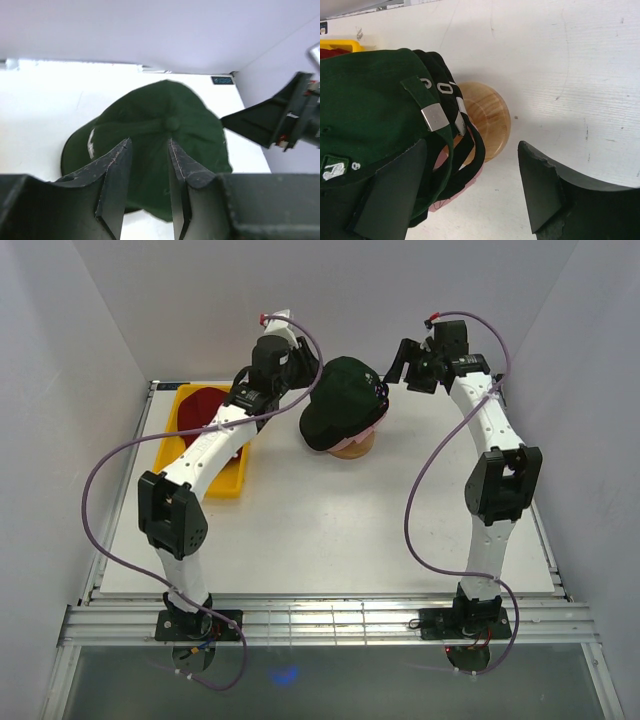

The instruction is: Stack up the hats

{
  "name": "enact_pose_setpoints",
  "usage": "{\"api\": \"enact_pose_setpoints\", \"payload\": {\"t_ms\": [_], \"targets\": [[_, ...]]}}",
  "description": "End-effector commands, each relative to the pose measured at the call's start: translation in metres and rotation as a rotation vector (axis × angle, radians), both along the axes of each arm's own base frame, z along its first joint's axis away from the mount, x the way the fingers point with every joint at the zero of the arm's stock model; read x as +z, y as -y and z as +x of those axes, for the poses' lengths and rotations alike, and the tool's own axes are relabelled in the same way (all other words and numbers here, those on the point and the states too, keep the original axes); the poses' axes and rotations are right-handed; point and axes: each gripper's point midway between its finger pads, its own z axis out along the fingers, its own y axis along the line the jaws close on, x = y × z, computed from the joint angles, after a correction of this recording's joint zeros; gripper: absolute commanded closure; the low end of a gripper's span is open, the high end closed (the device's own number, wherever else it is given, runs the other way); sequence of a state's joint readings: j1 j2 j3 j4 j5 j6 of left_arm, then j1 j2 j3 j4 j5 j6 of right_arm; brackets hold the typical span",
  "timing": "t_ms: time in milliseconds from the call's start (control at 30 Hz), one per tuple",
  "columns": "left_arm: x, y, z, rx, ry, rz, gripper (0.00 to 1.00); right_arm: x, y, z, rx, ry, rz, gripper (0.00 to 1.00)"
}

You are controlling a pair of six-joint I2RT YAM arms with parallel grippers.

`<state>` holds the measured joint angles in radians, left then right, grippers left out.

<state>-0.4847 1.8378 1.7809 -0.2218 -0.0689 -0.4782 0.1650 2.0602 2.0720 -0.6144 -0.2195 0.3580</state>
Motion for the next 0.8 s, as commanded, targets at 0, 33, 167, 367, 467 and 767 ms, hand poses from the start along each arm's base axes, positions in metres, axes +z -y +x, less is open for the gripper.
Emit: {"api": "enact_pose_setpoints", "payload": {"t_ms": [0, 33, 167, 367, 467, 767], "targets": [[0.025, 0.031, 0.008, -0.101, 0.123, -0.015, 0.54, -0.004, -0.004, 0.004, 0.019, -0.022, 0.036, 0.21], [0.014, 0.045, 0.010, -0.123, 0.125, 0.008, 0.54, -0.009, -0.002, 0.005, 0.018, -0.033, 0.038, 0.21], [0.008, 0.067, 0.014, -0.126, 0.167, 0.075, 0.54, -0.021, 0.002, -0.001, 0.015, -0.053, 0.035, 0.23], [-0.041, 0.081, 0.017, -0.121, 0.085, 0.133, 0.55, -0.035, 0.004, -0.001, 0.020, -0.067, 0.046, 0.30], [-0.060, 0.086, 0.010, -0.124, 0.059, 0.167, 0.55, -0.038, 0.005, 0.001, 0.021, -0.069, 0.042, 0.34], [-0.064, 0.074, -0.002, -0.022, 0.006, 0.180, 0.56, -0.047, 0.005, 0.010, 0.033, -0.087, 0.055, 0.30]]}}
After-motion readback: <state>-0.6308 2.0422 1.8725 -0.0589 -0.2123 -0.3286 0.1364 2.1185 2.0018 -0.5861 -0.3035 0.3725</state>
